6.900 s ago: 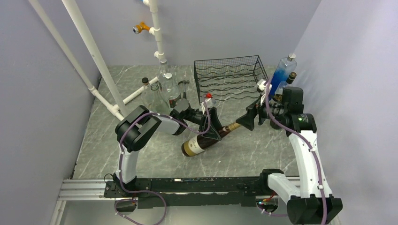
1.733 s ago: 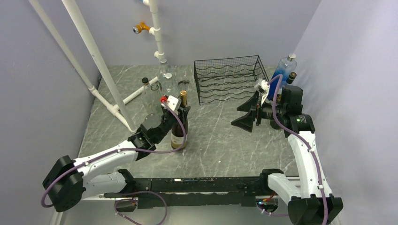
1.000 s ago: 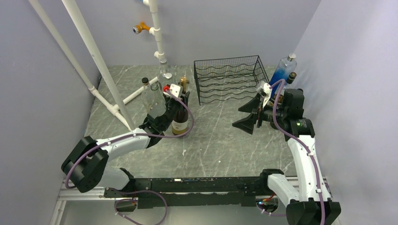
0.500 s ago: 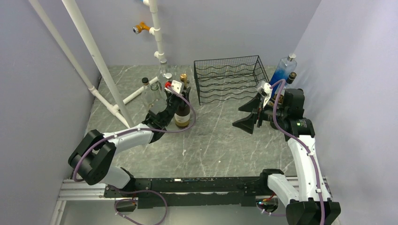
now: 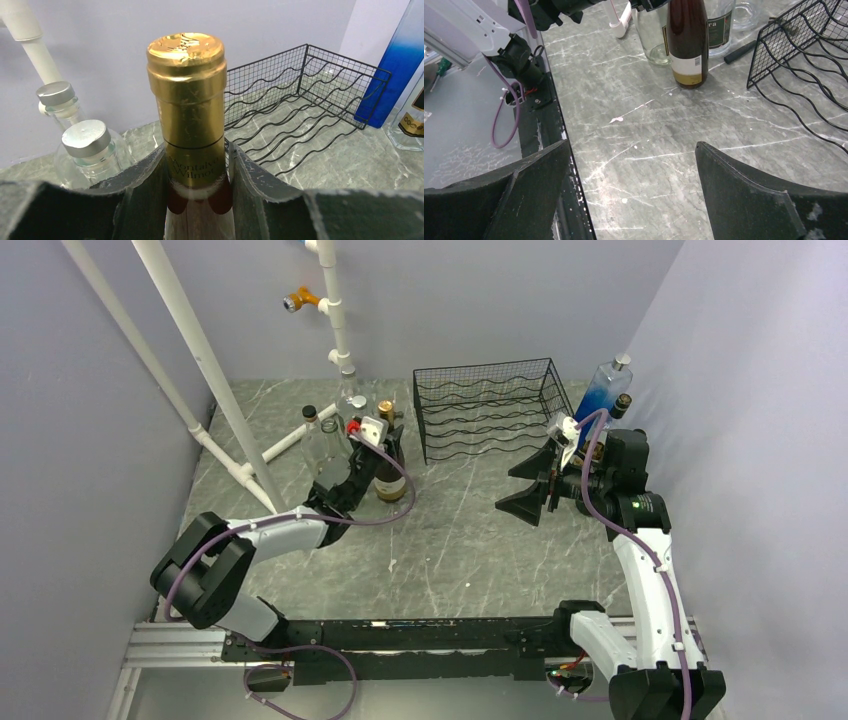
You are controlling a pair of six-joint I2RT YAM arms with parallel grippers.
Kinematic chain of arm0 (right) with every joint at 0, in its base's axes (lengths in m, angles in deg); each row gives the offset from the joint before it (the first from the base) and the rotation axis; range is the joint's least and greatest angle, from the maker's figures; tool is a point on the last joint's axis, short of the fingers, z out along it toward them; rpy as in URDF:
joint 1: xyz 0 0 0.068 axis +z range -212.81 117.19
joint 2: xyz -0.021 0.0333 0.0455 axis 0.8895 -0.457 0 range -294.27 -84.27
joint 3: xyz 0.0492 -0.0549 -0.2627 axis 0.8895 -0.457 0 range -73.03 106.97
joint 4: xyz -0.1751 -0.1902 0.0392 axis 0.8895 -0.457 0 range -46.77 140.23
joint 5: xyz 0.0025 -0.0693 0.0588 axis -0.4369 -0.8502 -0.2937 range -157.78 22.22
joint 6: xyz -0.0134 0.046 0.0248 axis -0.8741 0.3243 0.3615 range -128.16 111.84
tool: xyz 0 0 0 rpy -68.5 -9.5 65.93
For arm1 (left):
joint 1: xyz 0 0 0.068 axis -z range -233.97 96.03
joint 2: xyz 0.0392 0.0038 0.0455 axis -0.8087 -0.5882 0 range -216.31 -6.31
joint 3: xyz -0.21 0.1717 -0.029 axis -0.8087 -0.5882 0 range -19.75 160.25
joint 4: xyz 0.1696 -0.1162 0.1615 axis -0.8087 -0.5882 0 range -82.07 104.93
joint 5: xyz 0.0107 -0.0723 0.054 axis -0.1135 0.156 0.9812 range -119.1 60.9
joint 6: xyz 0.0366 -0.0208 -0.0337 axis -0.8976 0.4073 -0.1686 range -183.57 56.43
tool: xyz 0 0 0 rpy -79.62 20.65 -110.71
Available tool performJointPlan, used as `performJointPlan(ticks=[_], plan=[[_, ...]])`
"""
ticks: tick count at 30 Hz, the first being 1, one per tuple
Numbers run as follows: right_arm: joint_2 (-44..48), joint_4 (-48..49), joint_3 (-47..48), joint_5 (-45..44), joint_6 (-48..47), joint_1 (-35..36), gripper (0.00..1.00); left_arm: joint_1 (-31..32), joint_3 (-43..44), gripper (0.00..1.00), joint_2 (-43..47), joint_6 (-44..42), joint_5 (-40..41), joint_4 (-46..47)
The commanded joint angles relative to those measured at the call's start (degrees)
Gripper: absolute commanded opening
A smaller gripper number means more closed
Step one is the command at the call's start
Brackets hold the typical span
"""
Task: Take the wine bottle off the wine rack
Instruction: Place the wine bottle at the center of the board.
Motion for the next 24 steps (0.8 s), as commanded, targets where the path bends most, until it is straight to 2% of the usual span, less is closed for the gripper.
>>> performJointPlan(ticks=[1, 4, 9, 16, 19, 24], plan=[[0.56, 1.96, 0.11, 1.90, -1.25, -0.37, 0.98, -0.21, -0.45, 0.11, 3.56, 1.41, 0.42, 14.12], [0.54, 2.10, 0.02, 1.95, -1.17, -0.43, 0.98, -0.19, -2.17, 0.26, 4.70, 1.78, 0.81, 13.70], [0.40, 2.05, 0.19, 2.24, -1.14, -0.57, 0.98, -0.18, -2.23, 0.45, 6.44, 2.43, 0.91, 10.12], [0.47, 1.92, 0.20, 2.48, -1.25, -0.74, 0.99, -0.19, -0.64, 0.63, 9.10, 2.91, 1.29, 3.35], [0.43, 1.70, 0.33, 2.52, -1.49, -0.71, 0.99, -0.16, 0.62, 0.69, 10.46, 5.29, 1.66, -0.73], [0.46, 1.18, 0.54, 2.47, -1.99, -0.71, 0.99, -0.10, 3.35, 0.86, 13.76, 7.22, 2.51, -10.35]])
